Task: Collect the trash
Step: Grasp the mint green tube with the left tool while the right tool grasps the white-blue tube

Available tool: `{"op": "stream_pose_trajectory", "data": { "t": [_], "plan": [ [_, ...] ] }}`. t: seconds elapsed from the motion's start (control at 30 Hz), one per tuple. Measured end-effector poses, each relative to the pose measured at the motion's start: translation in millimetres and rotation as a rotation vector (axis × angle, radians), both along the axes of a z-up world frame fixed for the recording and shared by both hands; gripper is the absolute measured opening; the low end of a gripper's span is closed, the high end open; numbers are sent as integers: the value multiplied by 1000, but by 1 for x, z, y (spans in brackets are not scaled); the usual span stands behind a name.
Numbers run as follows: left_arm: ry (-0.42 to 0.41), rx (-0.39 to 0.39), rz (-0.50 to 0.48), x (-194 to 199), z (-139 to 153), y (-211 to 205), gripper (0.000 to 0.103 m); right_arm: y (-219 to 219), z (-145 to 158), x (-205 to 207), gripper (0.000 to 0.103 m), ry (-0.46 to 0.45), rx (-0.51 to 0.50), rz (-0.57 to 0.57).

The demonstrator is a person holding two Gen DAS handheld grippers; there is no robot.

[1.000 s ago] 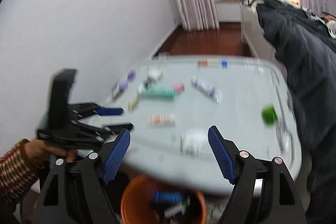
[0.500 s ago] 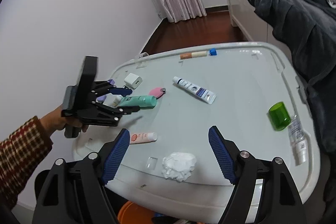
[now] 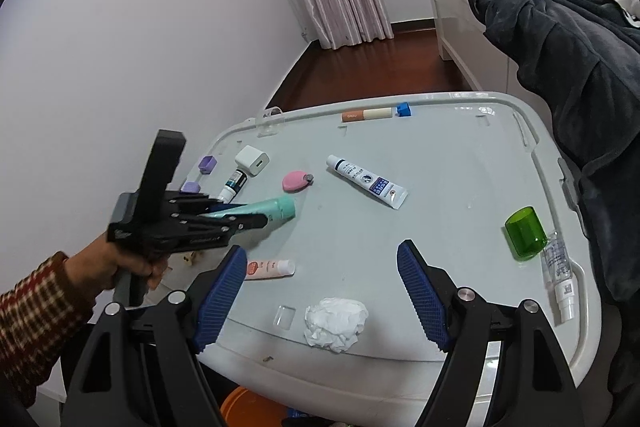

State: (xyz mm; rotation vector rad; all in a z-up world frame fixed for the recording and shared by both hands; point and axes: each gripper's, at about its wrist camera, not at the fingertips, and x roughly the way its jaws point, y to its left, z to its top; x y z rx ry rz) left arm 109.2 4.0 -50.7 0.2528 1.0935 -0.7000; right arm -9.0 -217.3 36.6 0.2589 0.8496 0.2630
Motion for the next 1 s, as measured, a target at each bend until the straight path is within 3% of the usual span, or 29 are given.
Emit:
{"op": "stream_pose_trajectory", "data": {
  "t": [0.3,0.4,0.53,0.63,0.73,0.97,1.0],
  "plan": [
    [-9,-42,129,-19,13,7,27,2,-4,7,76,5,-28,6],
    [-57,-91,150,-34,31,8,27,11,-4,30,76,-2,-131,41],
    [-79,-165,153,-47,43,10,27,35,-20,85,76,-47,-310,167],
    [-79,-188,158,-49,45,15,27,49,-47,124,62,-8,-374,247],
    [-67,-194,167,-46,42,21,27,54,-71,156,59,32,-397,272],
    [-67,-196,155,-45,43,23,27,50,-101,187,37,101,-419,307],
    [-65,-196,146,-45,43,21,27,49,-101,187,27,110,-402,321]
  ]
}}
